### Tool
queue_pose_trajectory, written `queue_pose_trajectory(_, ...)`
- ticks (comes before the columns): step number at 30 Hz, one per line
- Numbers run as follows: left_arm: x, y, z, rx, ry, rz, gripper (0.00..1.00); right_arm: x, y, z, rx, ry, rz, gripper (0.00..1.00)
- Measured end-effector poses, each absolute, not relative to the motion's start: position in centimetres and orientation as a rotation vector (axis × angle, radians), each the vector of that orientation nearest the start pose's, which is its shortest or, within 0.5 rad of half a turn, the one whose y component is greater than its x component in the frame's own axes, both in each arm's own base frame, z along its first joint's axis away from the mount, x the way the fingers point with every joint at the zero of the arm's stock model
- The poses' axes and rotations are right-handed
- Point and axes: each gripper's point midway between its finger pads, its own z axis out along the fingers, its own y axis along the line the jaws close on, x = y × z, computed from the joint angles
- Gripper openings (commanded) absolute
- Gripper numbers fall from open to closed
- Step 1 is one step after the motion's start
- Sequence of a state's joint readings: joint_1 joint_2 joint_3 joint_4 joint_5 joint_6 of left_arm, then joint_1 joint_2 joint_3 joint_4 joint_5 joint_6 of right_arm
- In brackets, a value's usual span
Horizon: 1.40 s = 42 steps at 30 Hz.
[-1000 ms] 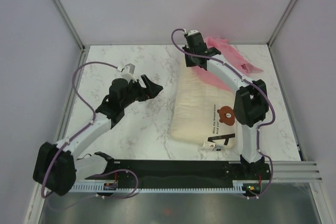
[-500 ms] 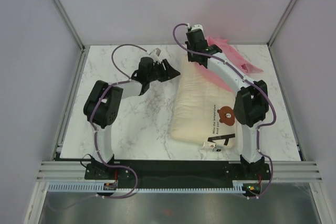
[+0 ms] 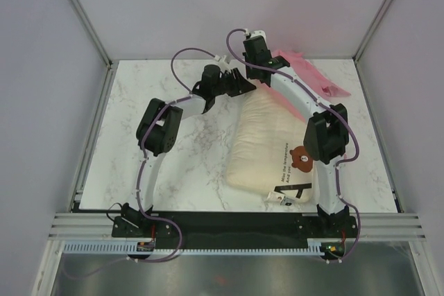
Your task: Put the pillow into the pillowcase
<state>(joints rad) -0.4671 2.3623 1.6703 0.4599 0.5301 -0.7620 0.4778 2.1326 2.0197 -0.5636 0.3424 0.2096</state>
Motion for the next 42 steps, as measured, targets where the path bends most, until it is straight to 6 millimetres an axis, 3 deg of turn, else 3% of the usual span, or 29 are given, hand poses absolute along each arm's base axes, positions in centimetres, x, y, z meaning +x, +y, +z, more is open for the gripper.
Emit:
queue_pose_trajectory(3,49.8,-38.5,10.6,0.126,2.007,-1.301,0.64,53.2,21.8,18.1,-0.115,2.212,-0.014,0.00)
queue_pose_trajectory(5,48.6,-37.8,10.4,0.121,2.028,-1.274,0.71,53.2,21.7,18.1,-0.115,2.214,-0.016,0.00)
queue_pose_trajectory(10,47.0,-35.2,11.8,0.082,2.054,-1.186,0.70,53.3,21.5,18.0,-0.111,2.214,-0.017,0.00)
queue_pose_trajectory(14,48.2,-33.1,12.1,0.022,2.058,-1.150,0.65,53.3,21.5,18.0,-0.112,2.215,-0.015,0.00)
queue_pose_trajectory(19,51.1,-31.4,9.3,-0.072,2.133,-1.118,0.62,53.2,21.7,18.0,-0.119,2.219,-0.001,0.00)
queue_pose_trajectory(22,51.4,-32.6,7.2,-0.082,2.180,-1.158,0.60,53.2,21.9,18.0,-0.123,2.221,0.008,0.00)
queue_pose_trajectory(26,50.2,-35.4,6.2,-0.041,2.210,-1.230,0.57,53.1,21.9,17.8,-0.129,2.228,0.018,0.00)
queue_pose_trajectory(32,49.2,-41.6,9.7,0.116,2.118,-1.351,0.53,52.3,22.3,17.0,-0.151,2.264,0.031,0.00)
queue_pose_trajectory(34,48.3,-43.2,10.2,0.147,2.101,-1.376,0.51,51.9,21.3,16.6,-0.142,2.270,-0.026,0.00)
queue_pose_trajectory(38,46.5,-44.4,9.5,0.168,2.061,-1.420,0.49,50.4,20.0,15.9,-0.121,2.301,-0.071,0.00)
queue_pose_trajectory(42,44.4,-44.2,7.7,0.140,2.065,-1.455,0.48,49.8,19.3,15.3,-0.076,2.318,-0.094,0.00)
